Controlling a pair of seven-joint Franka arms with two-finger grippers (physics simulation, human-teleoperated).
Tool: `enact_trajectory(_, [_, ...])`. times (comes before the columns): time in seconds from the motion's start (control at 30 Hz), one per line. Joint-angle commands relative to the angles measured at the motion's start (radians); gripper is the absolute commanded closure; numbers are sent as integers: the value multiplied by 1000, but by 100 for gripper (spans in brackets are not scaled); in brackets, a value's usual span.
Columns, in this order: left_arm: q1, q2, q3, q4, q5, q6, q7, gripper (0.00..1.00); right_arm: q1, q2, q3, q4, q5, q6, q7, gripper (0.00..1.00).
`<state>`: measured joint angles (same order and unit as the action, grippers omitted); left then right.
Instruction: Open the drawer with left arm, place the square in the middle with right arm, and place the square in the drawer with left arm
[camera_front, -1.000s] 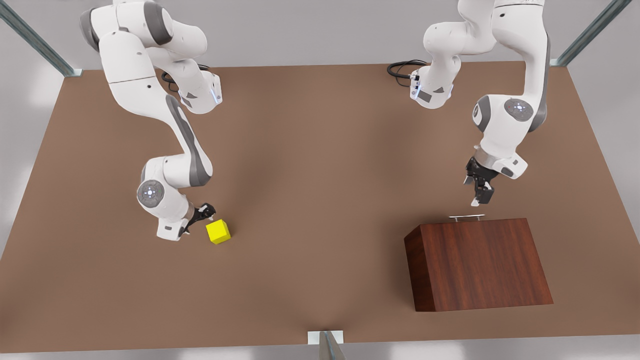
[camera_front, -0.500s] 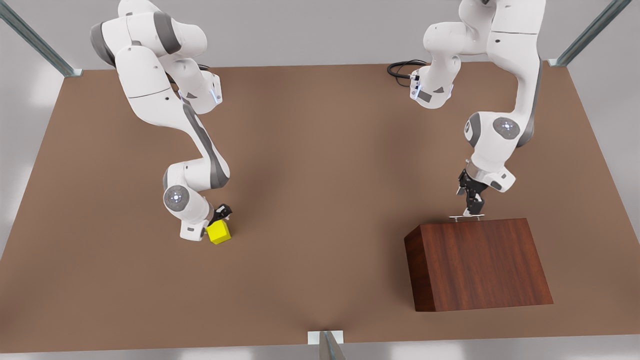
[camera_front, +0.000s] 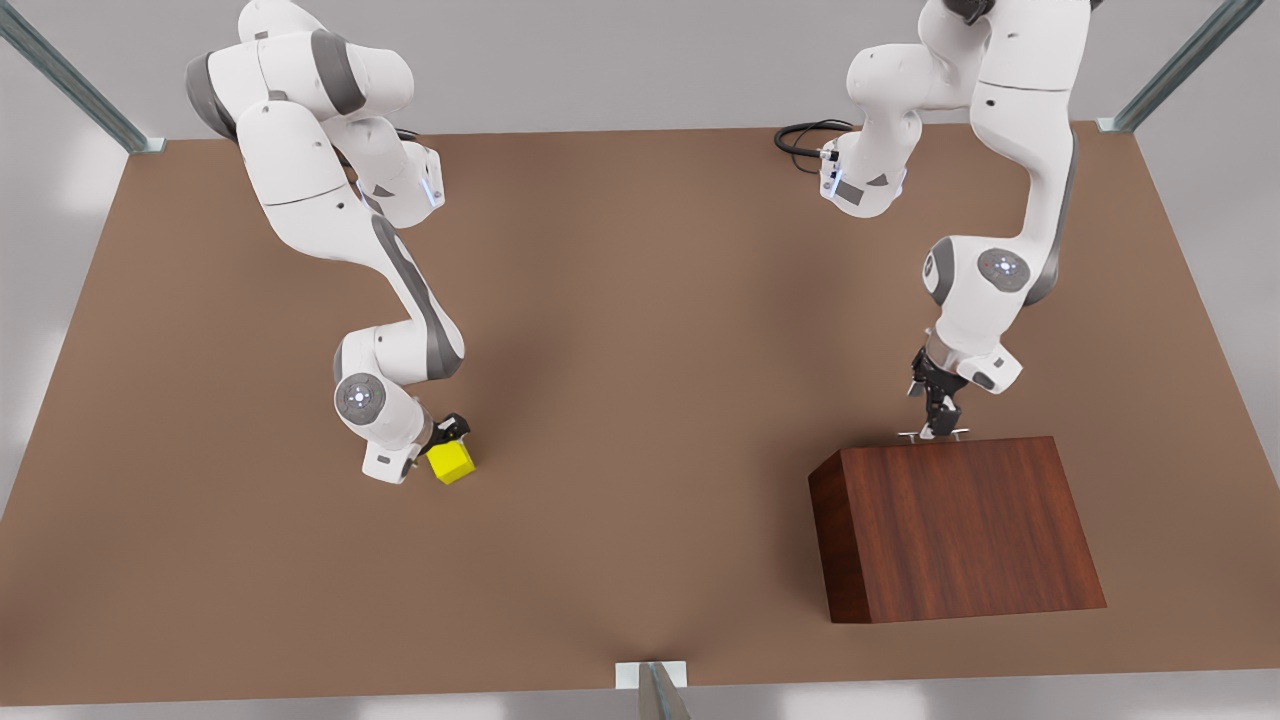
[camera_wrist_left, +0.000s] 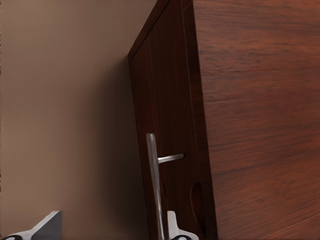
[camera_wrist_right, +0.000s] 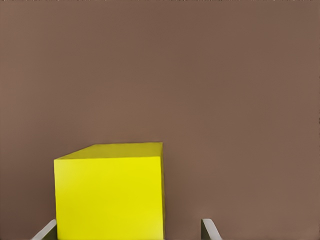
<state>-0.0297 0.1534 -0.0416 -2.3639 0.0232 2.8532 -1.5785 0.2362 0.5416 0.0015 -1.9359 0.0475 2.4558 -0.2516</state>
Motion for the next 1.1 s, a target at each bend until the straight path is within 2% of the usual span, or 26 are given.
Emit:
enact_trajectory(0.0, [1,0,0,0,0,0,0,0,0,1,0,0,0,0,5,0])
enact_trajectory(0.47, [2,2,28,0,4,-37,29,0,0,23,20,5,0,103,9,0])
enact_trajectory(0.53, [2,-11,28,-2,6,-58,31,0,2,32,20,2,0,126,9,11])
enact_trajectory(0.57, [2,-18,28,-2,6,-83,31,0,2,34,21,2,0,126,9,19])
enact_trajectory(0.6, [2,-21,28,-2,6,-86,31,0,2,38,21,3,0,123,12,20])
enact_trajectory(0.63, [2,-29,28,-3,6,-101,31,0,0,40,21,5,0,114,12,24])
enact_trajectory(0.67, [2,-34,28,-3,6,-118,31,0,0,40,23,5,0,111,12,37])
enact_trajectory(0.83, [2,-60,38,-9,6,-178,29,0,0,38,23,5,0,111,14,41])
enact_trajectory(1.0, [2,-81,40,-11,6,-225,29,0,-2,31,32,9,2,88,15,38])
enact_trajectory(1.07, [2,-81,40,-11,6,-230,28,0,6,5,60,34,2,42,124,38])
